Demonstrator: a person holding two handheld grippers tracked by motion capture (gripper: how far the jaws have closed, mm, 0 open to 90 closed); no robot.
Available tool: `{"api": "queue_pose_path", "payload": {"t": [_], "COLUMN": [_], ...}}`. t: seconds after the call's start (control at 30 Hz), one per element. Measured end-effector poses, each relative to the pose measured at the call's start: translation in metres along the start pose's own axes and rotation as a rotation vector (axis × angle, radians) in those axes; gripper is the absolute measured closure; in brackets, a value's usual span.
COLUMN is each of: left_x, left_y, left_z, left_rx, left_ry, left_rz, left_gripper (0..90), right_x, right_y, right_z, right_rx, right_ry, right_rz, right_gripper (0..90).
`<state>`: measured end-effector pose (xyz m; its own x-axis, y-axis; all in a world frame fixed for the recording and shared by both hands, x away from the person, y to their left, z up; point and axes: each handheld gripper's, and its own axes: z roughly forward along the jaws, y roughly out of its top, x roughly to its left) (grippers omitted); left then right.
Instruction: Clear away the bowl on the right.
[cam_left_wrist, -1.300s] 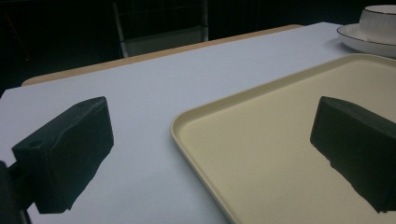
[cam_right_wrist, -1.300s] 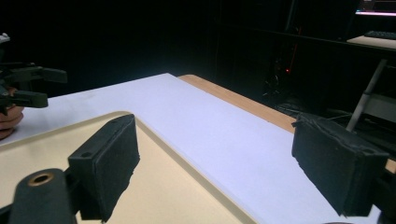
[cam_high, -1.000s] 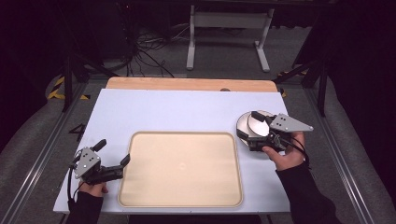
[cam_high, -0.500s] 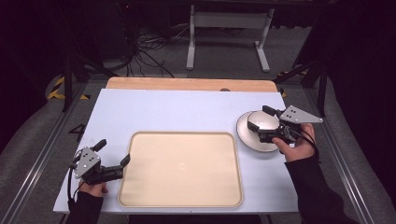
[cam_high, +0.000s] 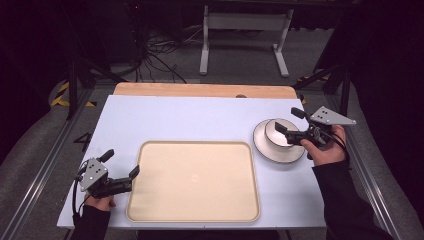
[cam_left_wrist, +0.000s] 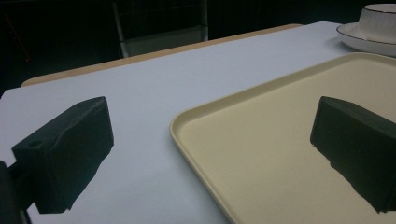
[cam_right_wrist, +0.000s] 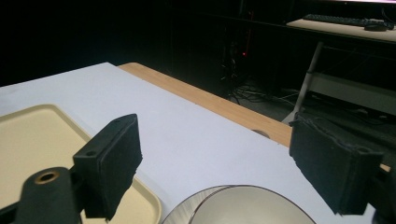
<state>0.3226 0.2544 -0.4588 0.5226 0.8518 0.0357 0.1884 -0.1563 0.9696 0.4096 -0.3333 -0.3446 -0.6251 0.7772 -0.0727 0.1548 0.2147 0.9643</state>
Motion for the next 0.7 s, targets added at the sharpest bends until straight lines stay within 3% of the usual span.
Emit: {"api": "queue_pose_path", "payload": {"t": [0.53,0.7], "left_x": [0.000,0.000], "left_y": [0.000,0.000], "left_z": [0.000,0.000], "left_rx": [0.002,-0.001], "left_ry": [0.000,0.000], "left_rz": [0.002,0.000], "left_gripper": [0.1,0.1], "right_x": [-0.023,-0.031], "right_y": [-0.003,-0.004], "right_z": [-0.006,-0.003], "right_rx": [0.016,0.063], "right_ry": [-0.067,-0.101], "right_rz": [0.036,0.038], "right_gripper": [16.2,16.2]}}
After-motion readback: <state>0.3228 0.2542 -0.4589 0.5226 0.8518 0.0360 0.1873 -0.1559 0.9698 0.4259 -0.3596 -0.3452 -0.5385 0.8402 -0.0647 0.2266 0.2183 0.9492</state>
